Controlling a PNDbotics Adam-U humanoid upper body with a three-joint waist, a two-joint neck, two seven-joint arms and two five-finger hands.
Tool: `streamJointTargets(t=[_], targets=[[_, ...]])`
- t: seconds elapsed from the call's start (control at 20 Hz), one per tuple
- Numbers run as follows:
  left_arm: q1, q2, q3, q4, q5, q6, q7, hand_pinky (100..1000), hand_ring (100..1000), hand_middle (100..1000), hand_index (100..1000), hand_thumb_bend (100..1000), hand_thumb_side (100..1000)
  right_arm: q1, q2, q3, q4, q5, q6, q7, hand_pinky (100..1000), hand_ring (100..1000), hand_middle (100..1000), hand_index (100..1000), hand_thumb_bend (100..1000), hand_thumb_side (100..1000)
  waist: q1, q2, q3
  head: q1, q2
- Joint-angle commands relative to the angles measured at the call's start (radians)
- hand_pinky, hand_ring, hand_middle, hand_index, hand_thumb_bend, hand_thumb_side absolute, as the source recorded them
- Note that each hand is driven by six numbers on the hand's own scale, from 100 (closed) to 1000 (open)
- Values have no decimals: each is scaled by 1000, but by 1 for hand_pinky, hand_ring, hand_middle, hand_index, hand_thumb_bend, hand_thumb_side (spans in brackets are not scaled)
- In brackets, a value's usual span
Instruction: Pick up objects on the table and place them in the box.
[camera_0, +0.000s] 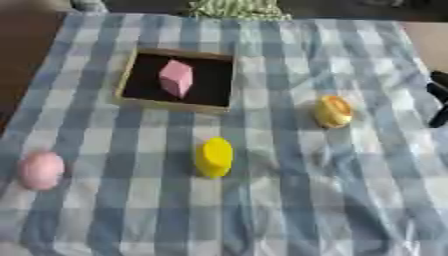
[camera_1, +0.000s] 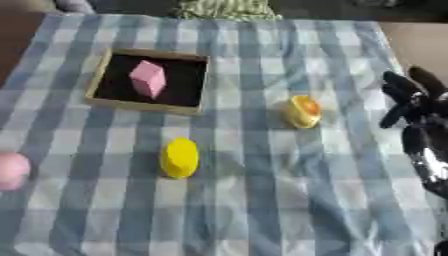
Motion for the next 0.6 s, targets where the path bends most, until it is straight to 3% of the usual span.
streamJointTargets(t=[0.05, 0.35, 0.6], targets=[[-8, 18, 1, -16, 3, -1, -4, 785, 940, 833, 847, 100, 567, -4, -12, -1, -20, 2, -4, 10, 1000, 1000, 487, 1000, 100, 470, -12, -2, -1, 0, 4], [-7, 20, 1, -16, 3, -1, -5, 786, 941, 833, 847, 100, 567, 3, -38, 4, -20, -2, -23, 9, 1000, 1000, 490, 1000, 100, 470, -14, -2, 1, 7, 4], [-8, 27, 1, -13, 2, -6, -4, 786, 942, 833, 847, 100, 568, 15, -135, 17, -20, 5, -76, -13, 1000, 1000, 503, 1000, 100, 470, -16, -3, 4, 16, 4]])
